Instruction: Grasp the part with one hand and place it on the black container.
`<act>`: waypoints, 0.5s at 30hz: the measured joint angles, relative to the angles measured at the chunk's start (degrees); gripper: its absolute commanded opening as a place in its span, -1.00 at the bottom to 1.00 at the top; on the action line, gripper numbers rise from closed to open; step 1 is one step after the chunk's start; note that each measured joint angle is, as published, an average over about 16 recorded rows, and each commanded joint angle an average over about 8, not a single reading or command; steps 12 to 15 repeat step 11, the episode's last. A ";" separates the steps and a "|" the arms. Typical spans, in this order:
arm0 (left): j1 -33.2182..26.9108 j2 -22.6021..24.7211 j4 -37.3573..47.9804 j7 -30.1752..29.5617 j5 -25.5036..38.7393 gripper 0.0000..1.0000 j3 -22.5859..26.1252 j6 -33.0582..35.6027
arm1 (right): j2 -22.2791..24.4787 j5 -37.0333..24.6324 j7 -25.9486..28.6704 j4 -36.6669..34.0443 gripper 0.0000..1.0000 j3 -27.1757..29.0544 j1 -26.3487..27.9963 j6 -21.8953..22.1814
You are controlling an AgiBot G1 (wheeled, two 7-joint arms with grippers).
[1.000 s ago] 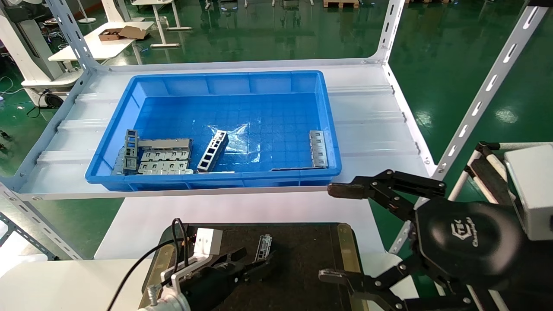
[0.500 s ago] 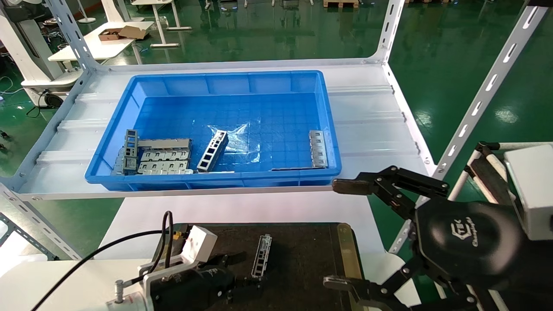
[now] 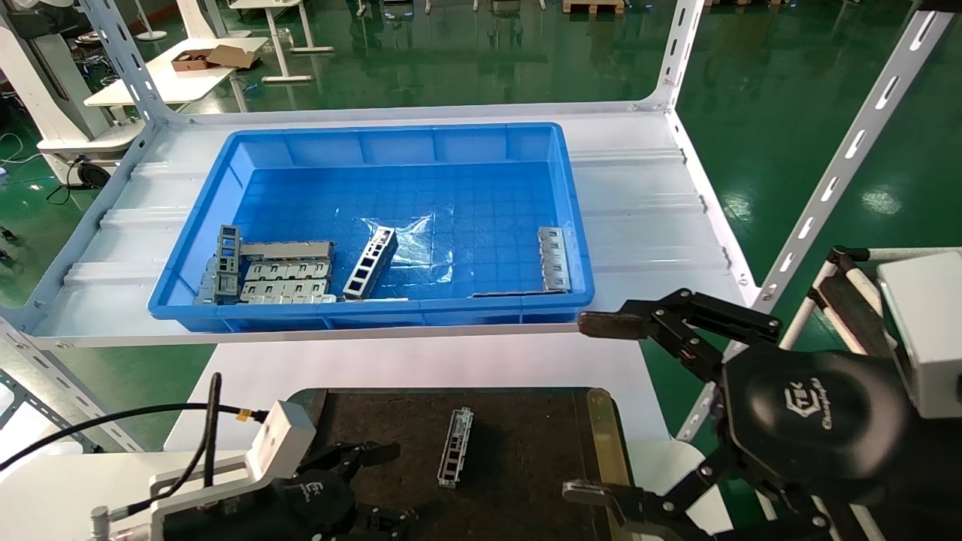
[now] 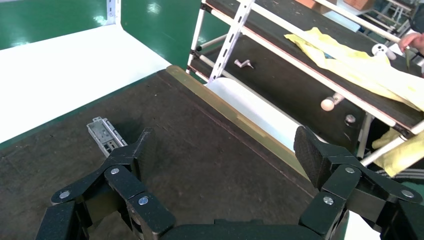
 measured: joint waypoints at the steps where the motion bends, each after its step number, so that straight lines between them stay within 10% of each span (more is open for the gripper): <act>1: 0.09 -0.42 0.00 0.40 -0.33 1.00 -0.30 0.56 | 0.00 0.00 0.00 0.00 1.00 0.00 0.00 0.00; 15: 0.35 -2.70 -0.06 2.04 -2.21 1.00 -1.86 3.56 | 0.00 0.00 0.00 0.00 1.00 -0.01 0.00 0.00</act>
